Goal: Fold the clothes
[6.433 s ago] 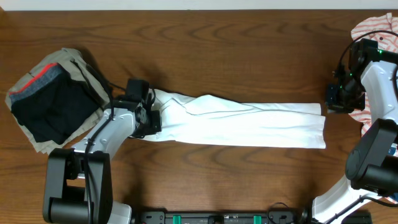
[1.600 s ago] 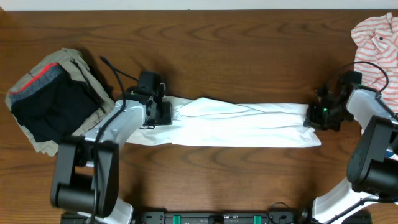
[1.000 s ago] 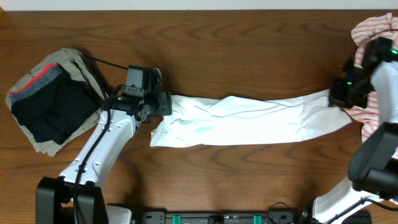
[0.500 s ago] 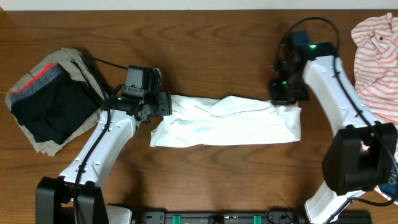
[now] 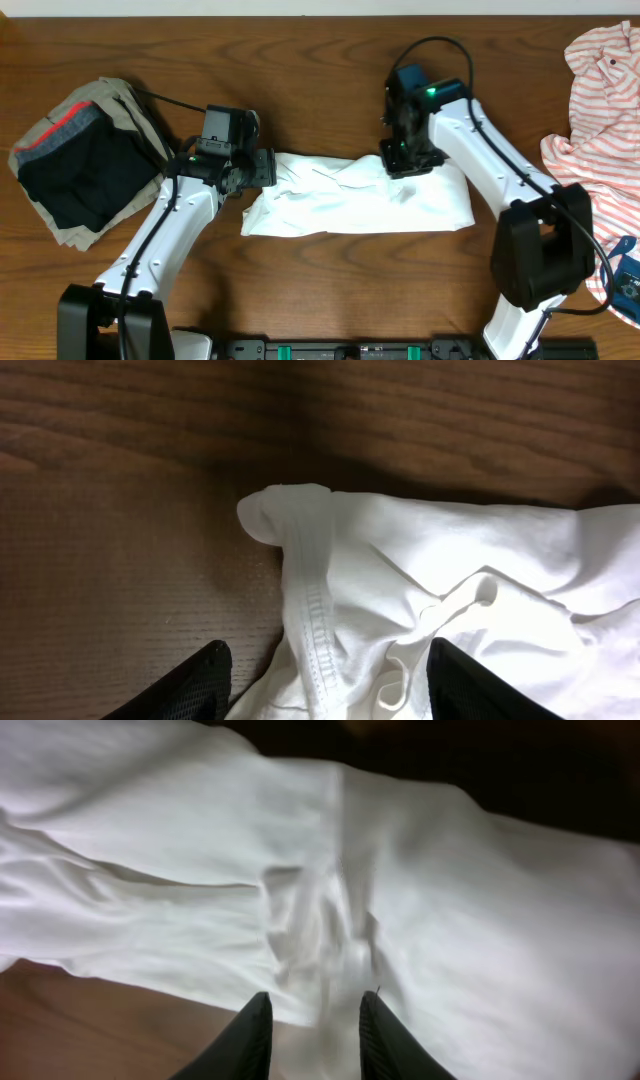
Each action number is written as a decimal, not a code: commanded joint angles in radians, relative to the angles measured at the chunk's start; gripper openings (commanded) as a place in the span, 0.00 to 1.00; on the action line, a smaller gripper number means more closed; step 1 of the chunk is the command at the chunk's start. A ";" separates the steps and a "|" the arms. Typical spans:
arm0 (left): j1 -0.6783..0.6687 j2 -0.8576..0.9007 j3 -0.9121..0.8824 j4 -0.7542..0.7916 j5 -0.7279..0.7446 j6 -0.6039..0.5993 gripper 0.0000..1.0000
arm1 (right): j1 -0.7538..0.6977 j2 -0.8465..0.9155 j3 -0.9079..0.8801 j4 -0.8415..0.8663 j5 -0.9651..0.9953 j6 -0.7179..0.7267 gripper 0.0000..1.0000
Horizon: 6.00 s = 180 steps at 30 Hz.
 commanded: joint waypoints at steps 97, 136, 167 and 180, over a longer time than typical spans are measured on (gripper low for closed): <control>-0.166 0.117 0.396 -0.378 -0.018 -0.136 0.06 | -0.446 0.007 0.006 -0.135 0.120 -0.072 0.19; -0.209 0.119 0.361 -0.406 -0.196 -0.256 0.92 | -0.225 0.007 0.006 -0.091 -0.525 -0.502 0.21; -0.151 0.570 0.359 -0.415 -0.172 -0.169 0.88 | -0.027 0.301 -0.001 0.030 -0.084 -0.243 0.13; -0.175 0.570 0.359 -0.683 0.023 -0.171 0.84 | -0.054 0.307 0.045 0.170 -0.019 -0.282 0.23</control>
